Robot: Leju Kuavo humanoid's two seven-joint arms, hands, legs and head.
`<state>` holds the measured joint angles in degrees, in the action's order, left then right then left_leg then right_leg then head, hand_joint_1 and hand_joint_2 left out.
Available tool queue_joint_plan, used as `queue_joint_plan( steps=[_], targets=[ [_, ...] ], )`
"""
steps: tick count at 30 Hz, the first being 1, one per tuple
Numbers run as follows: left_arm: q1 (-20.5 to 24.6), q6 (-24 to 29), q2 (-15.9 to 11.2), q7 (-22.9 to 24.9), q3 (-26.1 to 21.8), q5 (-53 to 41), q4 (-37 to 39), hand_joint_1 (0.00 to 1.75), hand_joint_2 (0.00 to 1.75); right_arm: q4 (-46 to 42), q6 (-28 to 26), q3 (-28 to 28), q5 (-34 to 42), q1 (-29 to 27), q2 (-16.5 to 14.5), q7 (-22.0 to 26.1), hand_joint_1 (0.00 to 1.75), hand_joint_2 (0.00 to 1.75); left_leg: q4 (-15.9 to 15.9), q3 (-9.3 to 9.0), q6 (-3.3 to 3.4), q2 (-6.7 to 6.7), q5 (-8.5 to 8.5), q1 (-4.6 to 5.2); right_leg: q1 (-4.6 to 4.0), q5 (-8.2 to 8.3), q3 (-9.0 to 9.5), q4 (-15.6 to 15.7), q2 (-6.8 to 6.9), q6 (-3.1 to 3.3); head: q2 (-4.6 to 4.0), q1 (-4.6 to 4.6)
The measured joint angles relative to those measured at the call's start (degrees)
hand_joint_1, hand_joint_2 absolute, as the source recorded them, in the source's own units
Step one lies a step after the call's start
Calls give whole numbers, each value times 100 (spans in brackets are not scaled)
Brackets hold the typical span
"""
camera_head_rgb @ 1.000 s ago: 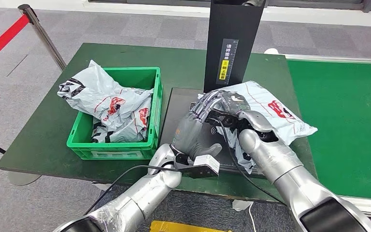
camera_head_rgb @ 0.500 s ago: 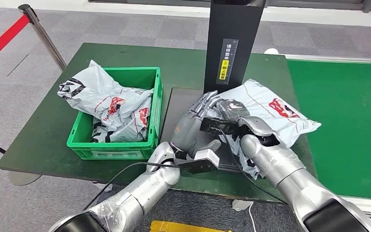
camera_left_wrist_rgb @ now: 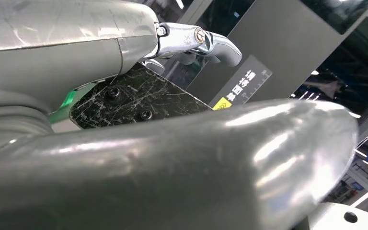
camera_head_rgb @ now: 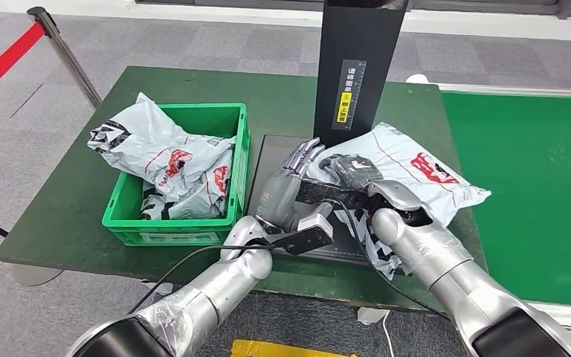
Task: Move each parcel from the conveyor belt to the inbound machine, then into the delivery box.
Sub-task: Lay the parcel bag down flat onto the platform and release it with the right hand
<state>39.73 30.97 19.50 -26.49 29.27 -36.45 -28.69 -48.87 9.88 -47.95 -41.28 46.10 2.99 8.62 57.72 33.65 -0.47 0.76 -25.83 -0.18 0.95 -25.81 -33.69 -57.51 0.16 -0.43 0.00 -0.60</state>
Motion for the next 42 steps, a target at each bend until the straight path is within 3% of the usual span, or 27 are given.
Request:
queue_joint_plan(
  steps=[15, 17, 19, 20, 21, 34, 42],
  targets=[
    [458, 192, -2, 343, 19, -575, 326, 0, 0, -2, -86, -96, 85, -25, 2, 63, 175, 175, 0, 0, -1, 0, 1, 0, 0, 0, -1, 0, 0, 0, 0, 1],
    [484, 194, -2, 360, 19, -621, 350, 0, 0, -2, -88, -96, 84, -25, 1, 59, 100, 175, 0, 0, -1, 0, 1, 0, 0, 0, -1, 0, 0, 0, 0, 1],
    [505, 190, -2, 375, 19, -676, 371, 0, 0, -1, -110, -97, 102, -25, 2, 52, 13, 87, 0, 0, -1, 0, 1, 0, 0, 0, -1, 0, 0, 0, 0, 1],
    [518, 182, -1, 381, 19, -703, 380, 0, 0, 0, -134, -98, 122, -27, 2, 48, 3, 44, 0, 0, -1, 0, 1, 0, 0, 0, -1, 0, 0, 0, 0, 1],
    [531, 170, -1, 388, 20, -728, 388, 0, 0, -1, -169, -98, 148, -32, 4, 40, 0, 0, 0, -1, -1, 0, 1, 0, 0, 0, -1, 0, 0, 0, 0, 1],
    [565, 45, 0, 420, 144, -799, 402, 0, 0, -252, -438, -96, 643, -302, 242, -72, 0, 0, 2, -2, -1, -3, 0, 0, 0, 0, -3, 2, -2, 0, 0, 1],
    [570, 108, 0, 514, 233, -794, 415, 0, 0, -534, -920, 156, 1236, -730, 397, -340, 0, 0, 2, -3, 0, -7, 0, 1, 1, 1, -4, 2, -10, 0, 0, 0]
  ],
)
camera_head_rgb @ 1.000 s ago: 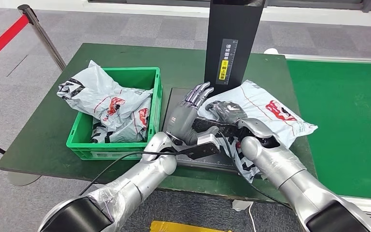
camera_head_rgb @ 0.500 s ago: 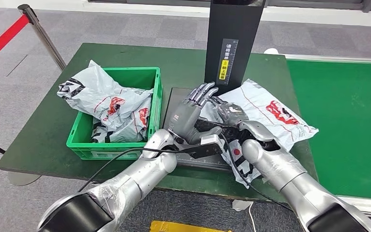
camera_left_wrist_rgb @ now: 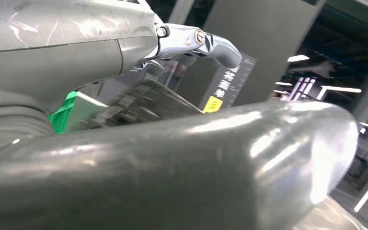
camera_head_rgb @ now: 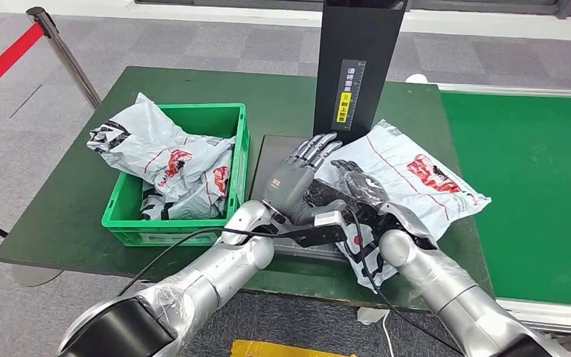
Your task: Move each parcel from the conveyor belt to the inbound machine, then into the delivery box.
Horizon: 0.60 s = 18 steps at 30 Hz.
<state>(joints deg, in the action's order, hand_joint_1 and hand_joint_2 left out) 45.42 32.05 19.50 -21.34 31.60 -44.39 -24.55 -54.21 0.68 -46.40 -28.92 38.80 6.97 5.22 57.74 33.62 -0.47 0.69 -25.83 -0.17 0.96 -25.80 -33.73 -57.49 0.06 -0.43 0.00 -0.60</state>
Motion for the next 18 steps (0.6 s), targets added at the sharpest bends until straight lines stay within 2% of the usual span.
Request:
queue_joint_plan(
  steps=[4, 9, 13, 18],
  targets=[
    [0, 26, -1, 20, 2, -1, 9, 0, 0, -104, -172, 131, 68, -100, 41, -95, 0, 0, 0, -1, 0, -6, 0, 0, 0, 0, -1, 1, -3, 0, 0, 1],
    [0, 134, -31, 100, 2, -13, 37, 0, 0, -288, -842, 680, 454, -495, 88, -143, 0, 0, 0, 0, 0, -1, 0, 0, 0, 0, 1, 1, 1, 0, 0, 0],
    [1, 181, -136, 119, -17, -26, 40, 0, 0, -370, -1062, 1229, 742, -888, 172, 96, 0, 175, 0, 2, 1, -1, -1, 0, 0, 0, 1, 1, 1, 0, 0, 0],
    [23, 199, -226, 185, -77, -121, 42, 0, 0, -314, -1146, 1622, 809, -1047, 204, 203, 0, 175, 0, 1, 1, -3, -1, 0, 0, 1, 1, 1, -1, -1, 0, 1]
  ],
)
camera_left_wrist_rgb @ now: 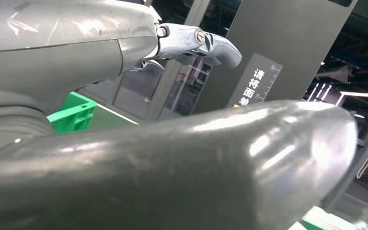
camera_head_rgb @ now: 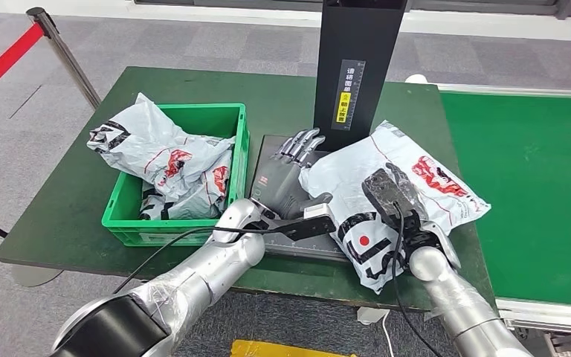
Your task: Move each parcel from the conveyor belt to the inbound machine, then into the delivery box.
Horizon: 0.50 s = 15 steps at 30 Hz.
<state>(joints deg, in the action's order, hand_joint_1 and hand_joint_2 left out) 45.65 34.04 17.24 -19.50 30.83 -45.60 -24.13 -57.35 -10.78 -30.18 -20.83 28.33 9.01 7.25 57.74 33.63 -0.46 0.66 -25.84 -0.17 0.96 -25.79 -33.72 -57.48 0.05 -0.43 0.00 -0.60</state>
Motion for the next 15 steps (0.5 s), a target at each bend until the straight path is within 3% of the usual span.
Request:
queue_joint_plan(
  steps=[10, 12, 15],
  targets=[
    [39, 72, -296, 119, -188, -144, 2, 0, 0, 228, 10, 328, 48, -142, -3, 231, 0, 175, 0, -3, -1, 3, 1, -1, -1, 0, 4, -1, 4, 0, 0, -1],
    [39, 62, -340, 103, -238, -101, 2, 0, 0, 199, -84, 474, 264, -247, -4, 480, 0, 175, 0, -4, 0, 8, 1, 0, 0, 0, 7, 1, 8, 0, 0, -1],
    [30, -65, -412, -138, -409, 175, 2, 0, 0, -54, -291, 964, 926, -570, -19, 1262, 0, 175, 0, 0, 0, 24, 1, 0, 1, -1, 10, 2, 24, 0, 0, -2]
  ],
)
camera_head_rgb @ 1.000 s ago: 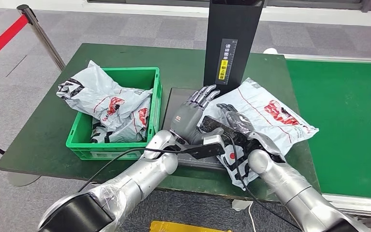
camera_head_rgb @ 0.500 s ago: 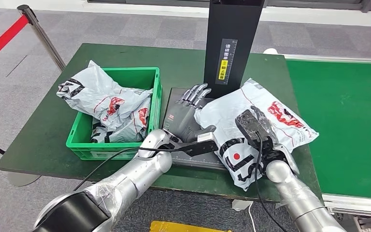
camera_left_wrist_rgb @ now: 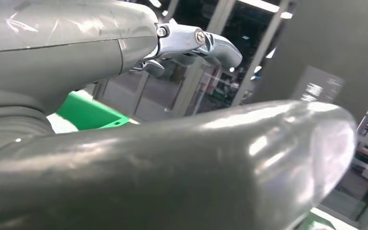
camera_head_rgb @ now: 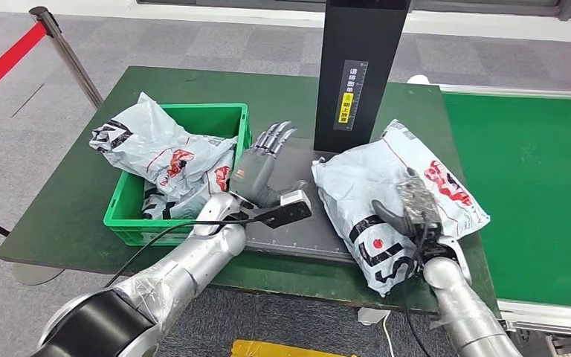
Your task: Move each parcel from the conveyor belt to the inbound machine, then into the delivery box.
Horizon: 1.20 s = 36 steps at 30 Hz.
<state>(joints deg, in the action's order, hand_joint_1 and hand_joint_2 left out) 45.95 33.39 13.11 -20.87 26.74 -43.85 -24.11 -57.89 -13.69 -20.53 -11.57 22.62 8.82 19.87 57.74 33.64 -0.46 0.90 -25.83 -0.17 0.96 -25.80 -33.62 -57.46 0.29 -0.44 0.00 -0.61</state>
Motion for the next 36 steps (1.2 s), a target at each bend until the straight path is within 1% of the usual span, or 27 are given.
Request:
queue_joint_plan(
  steps=[3, 4, 6, 8, 10, 14, 16, 24, 27, 30, 33, 36],
  targets=[
    [-56, -123, -57, -289, -229, 247, -2, 0, 0, -520, -44, 625, 744, -439, -68, 830, 0, 175, 0, 3, 1, 4, -1, 0, 0, -1, -2, 1, 3, 0, 0, 1],
    [-84, -130, -69, -333, -286, 270, -1, 0, 0, -714, -34, 794, 883, -586, -99, 995, 0, 175, 0, 4, 1, 3, -2, 0, 0, -1, -3, 1, 2, 0, 0, 2],
    [-136, -129, -85, -355, -355, 270, -1, 0, 0, -1059, -16, 1026, 993, -847, -151, 1157, 0, 175, -1, 4, 1, 2, -3, 0, -1, -1, -6, 1, 0, 0, 0, 2],
    [-177, -128, -90, -353, -393, 250, 0, 0, 0, -1339, 58, 1170, 1041, -1058, -189, 1202, 0, 175, -1, 5, 1, 1, -3, 0, -1, -2, -8, 1, -2, 0, 0, 2],
    [-199, -128, -90, -334, -415, 193, 3, 0, 0, -1557, 249, 1269, 1114, -1201, -216, 1238, 0, 175, -2, 5, 1, -2, -2, 0, -1, -2, -9, 1, -4, 0, 0, 1],
    [-205, -130, -88, -269, -425, 8, 18, 0, 0, -1758, 701, 1382, 1174, -1274, -264, 1306, 0, 175, -2, 3, 1, -10, -1, -1, -1, 0, -9, 1, -11, 0, 0, 1],
    [-207, -134, -86, -256, -425, -47, 21, 0, 0, -1767, 845, 1425, 1166, -1268, -287, 1308, 0, 175, -2, 3, 1, -13, 0, 0, -1, 0, -8, 0, -11, 0, 0, 1],
    [-218, -148, -83, -230, -427, -109, 44, 0, 0, -1767, 980, 1451, 1166, -1257, -325, 1351, 0, 175, -1, 4, 1, -12, 0, 0, -1, 1, -8, 0, -11, 0, 0, 1],
    [-234, -151, -83, -208, -428, -168, 46, 0, 0, -1767, 983, 1513, 1125, -1254, -337, 1380, 0, 175, -1, 4, 1, -12, -1, 0, -1, 0, -9, 0, -11, 0, 0, 2],
    [-264, -156, -84, -169, -431, -261, 46, 0, 0, -1765, 741, 1657, 981, -1251, -353, 1369, 0, 175, -1, 4, 1, -11, -1, 0, -1, 0, -9, 1, -10, 0, 0, 1],
    [-284, -175, -91, -132, -437, -348, 47, 0, 0, -1765, 397, 1953, 899, -1263, -369, 1351, 0, 175, -1, 4, 1, -10, -1, 0, 0, 0, -9, 1, -9, -1, 0, 0],
    [-288, -184, -104, -129, -461, -370, 50, 0, 0, -1765, 366, 2309, 906, -1285, -381, 1338, 0, 175, -1, 4, 1, -11, -1, 1, 1, 1, -8, 1, -10, -1, 0, 0]
  ],
)
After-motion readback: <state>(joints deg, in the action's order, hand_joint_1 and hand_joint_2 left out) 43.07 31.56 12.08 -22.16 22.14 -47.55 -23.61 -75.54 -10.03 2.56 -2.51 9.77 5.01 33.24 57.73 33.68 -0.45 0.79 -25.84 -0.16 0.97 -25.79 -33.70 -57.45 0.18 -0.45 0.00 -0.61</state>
